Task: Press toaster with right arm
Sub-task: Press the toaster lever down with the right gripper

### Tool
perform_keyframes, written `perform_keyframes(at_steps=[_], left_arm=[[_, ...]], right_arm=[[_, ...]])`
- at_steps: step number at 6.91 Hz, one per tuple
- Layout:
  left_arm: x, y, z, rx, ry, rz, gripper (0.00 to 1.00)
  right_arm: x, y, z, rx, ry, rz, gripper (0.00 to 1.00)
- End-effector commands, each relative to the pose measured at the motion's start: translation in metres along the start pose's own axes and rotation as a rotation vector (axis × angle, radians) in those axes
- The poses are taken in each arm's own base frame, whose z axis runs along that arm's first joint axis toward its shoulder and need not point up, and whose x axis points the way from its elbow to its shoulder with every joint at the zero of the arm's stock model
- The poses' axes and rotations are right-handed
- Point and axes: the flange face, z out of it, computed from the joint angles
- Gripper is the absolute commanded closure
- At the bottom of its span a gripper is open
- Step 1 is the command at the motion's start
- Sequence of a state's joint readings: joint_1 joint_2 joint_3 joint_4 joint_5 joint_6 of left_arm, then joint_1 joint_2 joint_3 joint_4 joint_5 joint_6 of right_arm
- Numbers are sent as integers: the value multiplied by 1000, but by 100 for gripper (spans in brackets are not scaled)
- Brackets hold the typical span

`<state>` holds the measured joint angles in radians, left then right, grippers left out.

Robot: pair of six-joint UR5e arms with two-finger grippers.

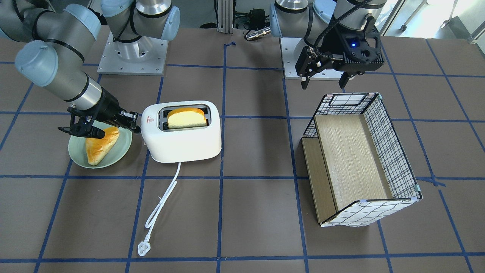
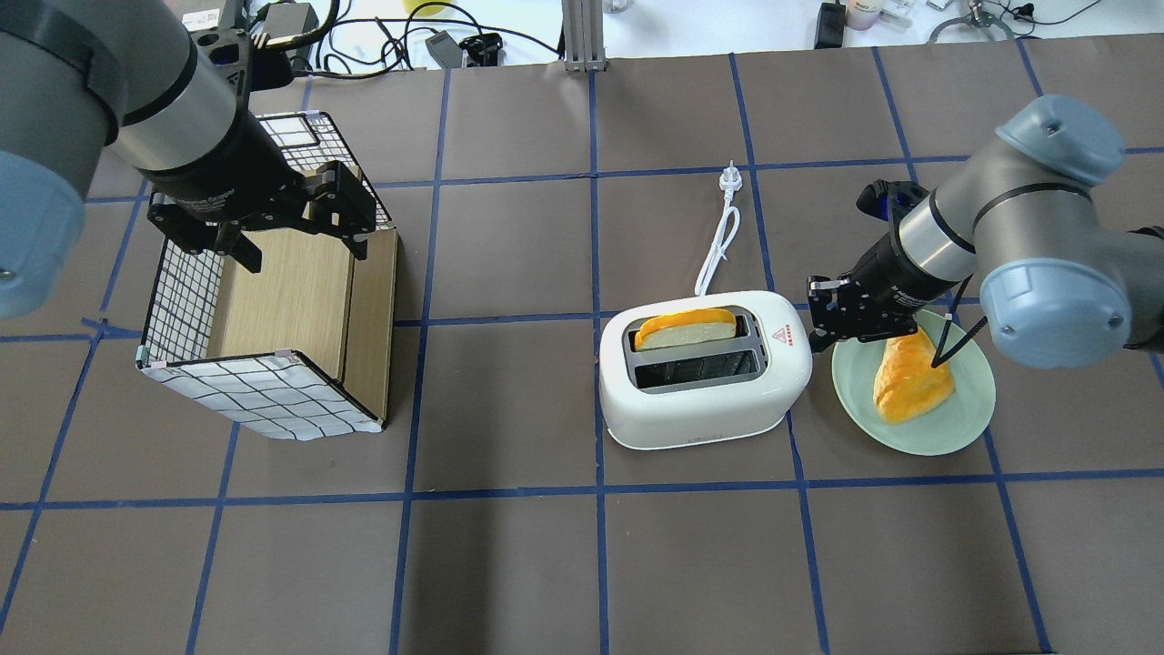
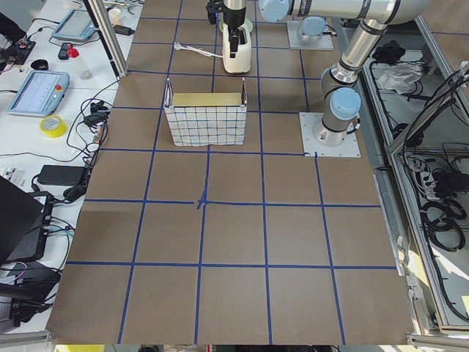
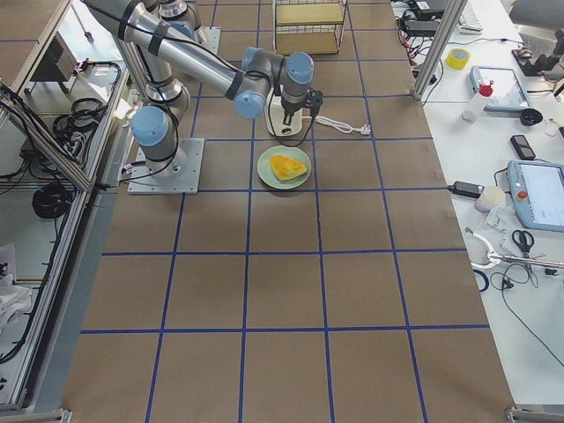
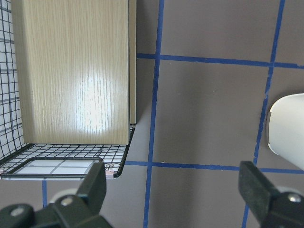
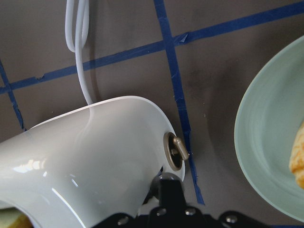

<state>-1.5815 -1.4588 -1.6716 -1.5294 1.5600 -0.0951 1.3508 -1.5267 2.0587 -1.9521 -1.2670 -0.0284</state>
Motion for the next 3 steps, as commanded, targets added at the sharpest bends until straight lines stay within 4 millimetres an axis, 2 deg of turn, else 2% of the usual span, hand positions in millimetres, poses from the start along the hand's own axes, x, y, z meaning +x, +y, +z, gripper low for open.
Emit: perform_keyframes(at_steps=[1,3], left_arm=[[0,0,0,0,0,0,0],[0,0,0,0,0,0,0]], right_arm=[[0,-2,2,0,-11,-13,100],[2,-6,8,-2,-11,-14,100]])
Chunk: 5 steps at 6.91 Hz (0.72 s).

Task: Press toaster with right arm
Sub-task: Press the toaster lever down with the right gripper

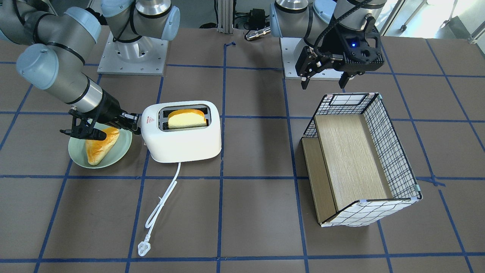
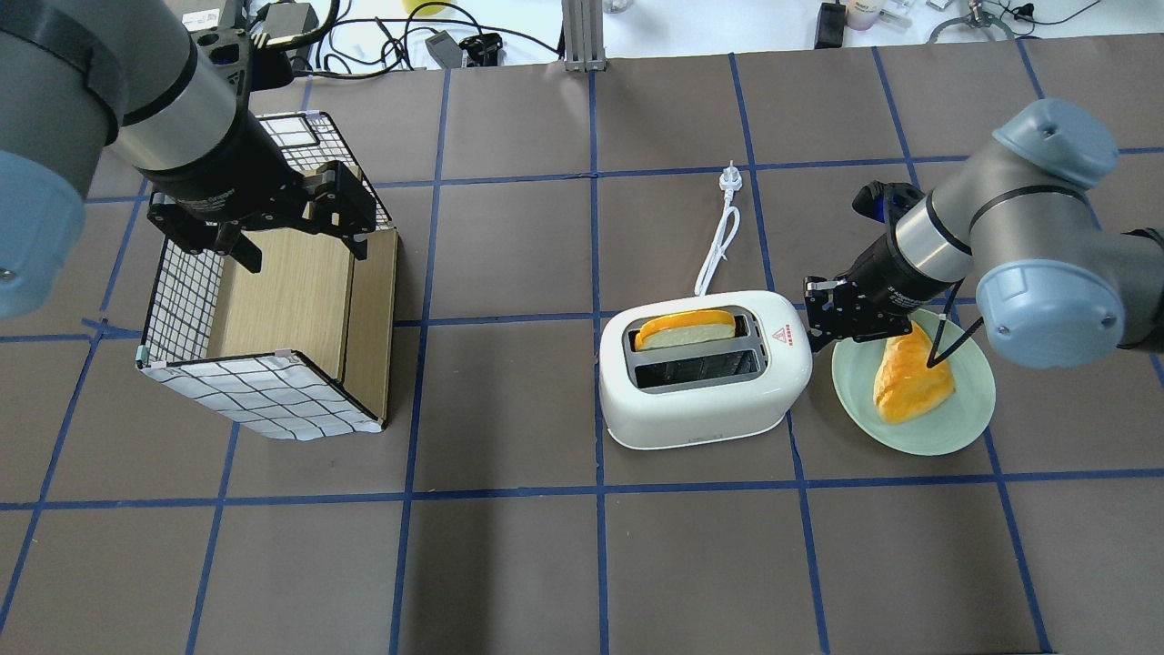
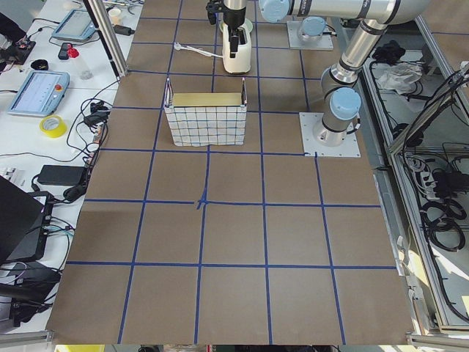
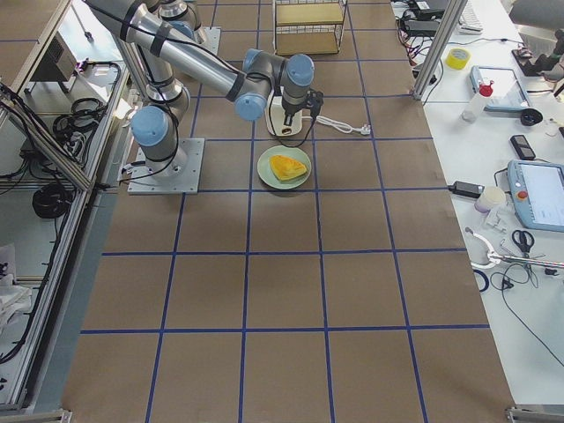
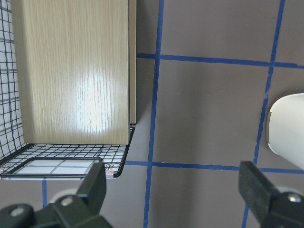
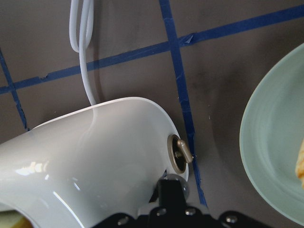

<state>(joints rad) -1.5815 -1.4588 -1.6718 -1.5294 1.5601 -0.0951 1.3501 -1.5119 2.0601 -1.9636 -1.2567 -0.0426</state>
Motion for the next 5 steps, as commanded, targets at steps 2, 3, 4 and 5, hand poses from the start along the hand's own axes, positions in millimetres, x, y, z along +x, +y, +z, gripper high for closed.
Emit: perform_keyframes(at_steps=[2,3,4,5], left_arm=[[0,0,-1,1,0,0,0],[0,0,-1,1,2,0,0],[0,0,0,0,0,0,0],[0,0,-1,1,0,0,0]], right_arm=[[1,-3,4,-1,0,-3,100],[2,-4,5,-4,-1,1,100],[1,-4,6,-4,0,0,100],[2,-4,3,0,3,3,100]])
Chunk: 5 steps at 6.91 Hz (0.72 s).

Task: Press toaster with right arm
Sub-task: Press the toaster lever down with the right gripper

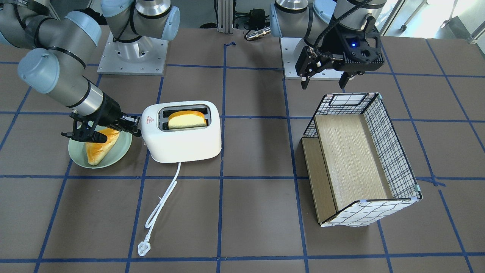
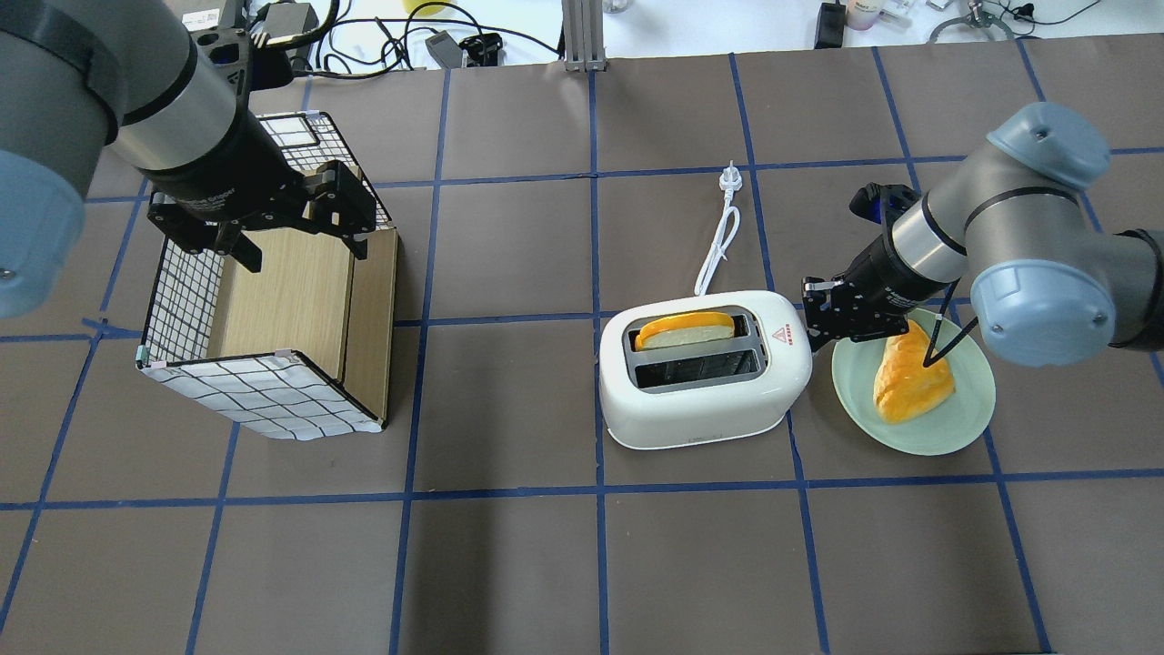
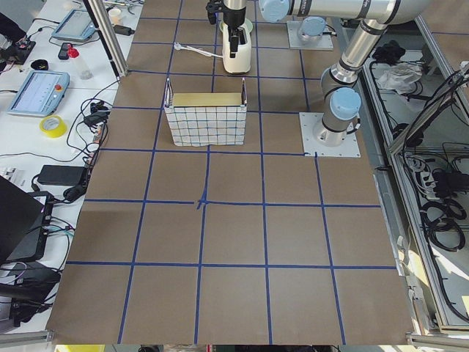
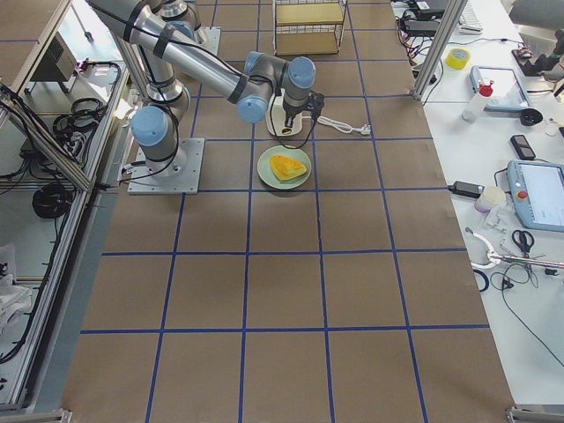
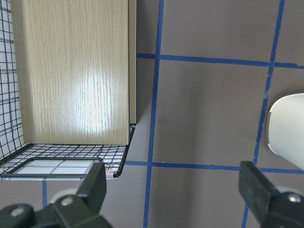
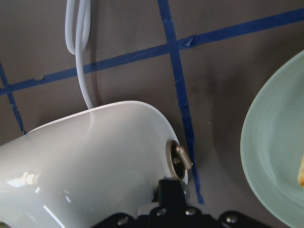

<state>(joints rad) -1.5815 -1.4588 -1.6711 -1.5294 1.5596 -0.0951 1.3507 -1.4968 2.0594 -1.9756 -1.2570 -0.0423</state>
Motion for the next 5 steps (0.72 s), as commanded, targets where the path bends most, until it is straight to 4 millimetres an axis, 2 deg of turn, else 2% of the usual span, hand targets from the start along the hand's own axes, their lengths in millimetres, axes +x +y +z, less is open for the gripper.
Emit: perform_keyframes(at_steps=[1,3,5], left_arm=[[0,0,0,1,0,0,0],[0,0,0,1,0,0,0],[0,0,0,0,1,0,0]], right_arm=[[-1,-1,-10,15,17,12,100],[-3,2,-18,23,21,23,99],[-10,3,-42,12,25,61,9]])
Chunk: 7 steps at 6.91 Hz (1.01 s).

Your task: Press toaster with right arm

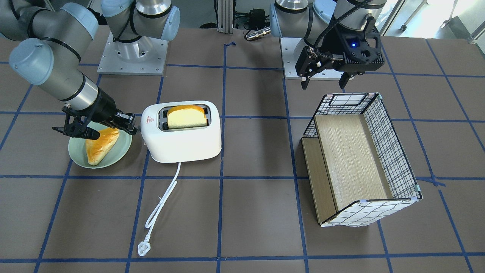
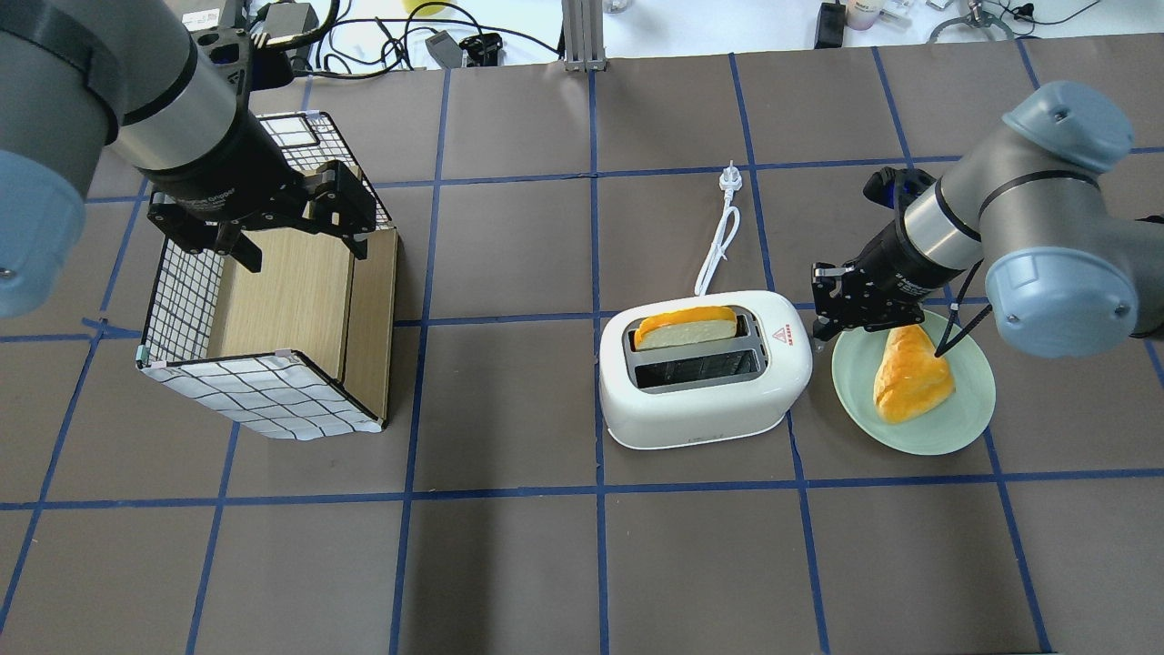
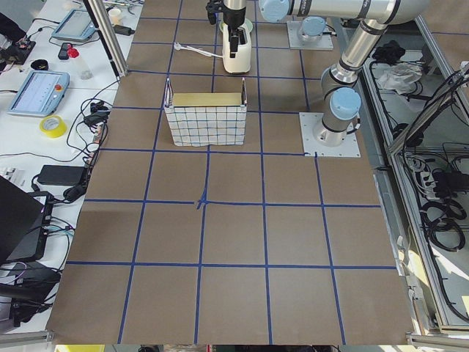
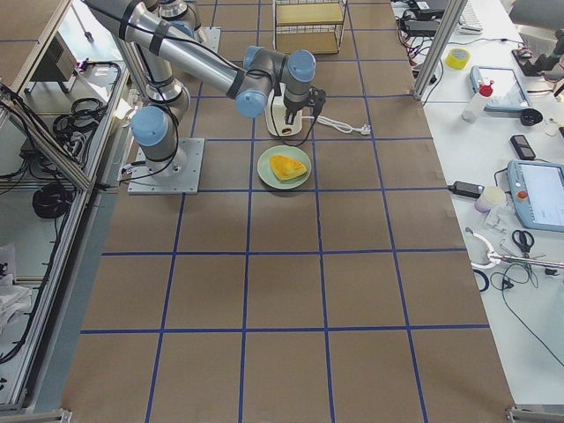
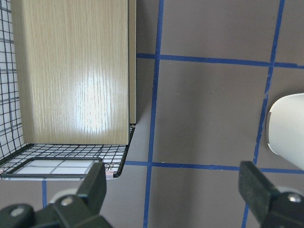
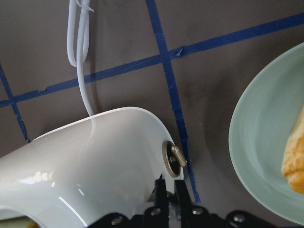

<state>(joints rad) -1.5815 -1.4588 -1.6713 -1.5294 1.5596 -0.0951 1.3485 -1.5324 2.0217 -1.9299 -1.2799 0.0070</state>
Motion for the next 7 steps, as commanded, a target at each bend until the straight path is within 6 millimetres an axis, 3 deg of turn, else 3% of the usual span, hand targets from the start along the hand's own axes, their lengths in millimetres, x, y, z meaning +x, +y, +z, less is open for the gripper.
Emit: perform_keyframes(at_steps=[1,4,7], left_arm=[[0,0,0,1,0,0,0],[0,0,0,1,1,0,0],[0,0,0,-1,0,0,0]], right_arm=[[-7,0,-37,-44,43,24,0],[-17,-3,-106,-57,178,13,0],[-37,13,-157,54,272,-30,0]])
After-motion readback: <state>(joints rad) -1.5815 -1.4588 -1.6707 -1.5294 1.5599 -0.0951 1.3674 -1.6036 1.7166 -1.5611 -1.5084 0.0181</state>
